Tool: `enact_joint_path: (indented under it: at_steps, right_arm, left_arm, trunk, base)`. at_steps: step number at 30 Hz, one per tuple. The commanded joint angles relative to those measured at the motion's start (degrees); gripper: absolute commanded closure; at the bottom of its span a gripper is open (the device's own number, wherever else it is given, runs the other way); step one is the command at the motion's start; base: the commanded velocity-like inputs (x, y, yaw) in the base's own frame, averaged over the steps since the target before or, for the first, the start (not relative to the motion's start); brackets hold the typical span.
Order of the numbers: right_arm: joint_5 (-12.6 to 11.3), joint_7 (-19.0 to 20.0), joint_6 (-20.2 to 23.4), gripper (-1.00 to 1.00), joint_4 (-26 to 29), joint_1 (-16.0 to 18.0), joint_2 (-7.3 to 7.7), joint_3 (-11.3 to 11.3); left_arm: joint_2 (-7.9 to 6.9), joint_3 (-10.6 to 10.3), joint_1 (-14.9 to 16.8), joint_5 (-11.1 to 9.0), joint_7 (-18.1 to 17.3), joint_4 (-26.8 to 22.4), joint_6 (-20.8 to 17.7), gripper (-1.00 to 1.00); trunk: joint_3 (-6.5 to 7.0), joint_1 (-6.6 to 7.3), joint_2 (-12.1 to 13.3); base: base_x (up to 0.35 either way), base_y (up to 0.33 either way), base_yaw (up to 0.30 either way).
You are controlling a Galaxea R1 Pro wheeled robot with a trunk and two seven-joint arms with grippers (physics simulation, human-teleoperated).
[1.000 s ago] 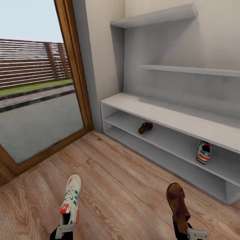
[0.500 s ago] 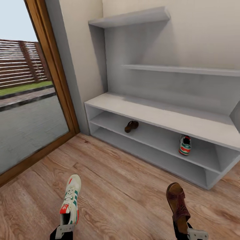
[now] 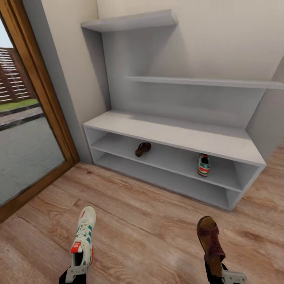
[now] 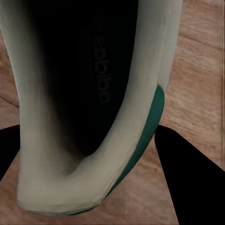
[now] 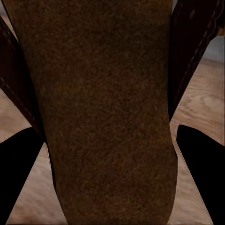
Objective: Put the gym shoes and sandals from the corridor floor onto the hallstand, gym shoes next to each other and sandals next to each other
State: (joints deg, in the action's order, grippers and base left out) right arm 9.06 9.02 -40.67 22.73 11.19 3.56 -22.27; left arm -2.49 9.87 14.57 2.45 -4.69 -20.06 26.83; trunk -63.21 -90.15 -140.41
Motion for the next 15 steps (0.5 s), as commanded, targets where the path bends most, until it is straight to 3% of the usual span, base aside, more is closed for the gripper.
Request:
enact_joint_path:
  at_steps: [1, 15]
  right_arm:
    - [0.52, 0.29, -0.20, 1.00, -0.05, 0.06, -0.04, -0.50]
    - [0.52, 0.29, -0.20, 1.00, -0.05, 0.06, -0.04, -0.50]
  left_arm:
    - [0.03, 0.50, 0.02, 0.25, -0.59, 0.02, 0.15, 1.00]
    - [0.03, 0.50, 0.02, 0.26, -0.59, 0.02, 0.15, 1.00]
  trunk:
    - [-0.04, 0.01, -0.02]
    - [-0.04, 0.01, -0.02]
  base:
    - [0.000, 0.040, -0.284]
    - [0.000, 0.007, -0.284]
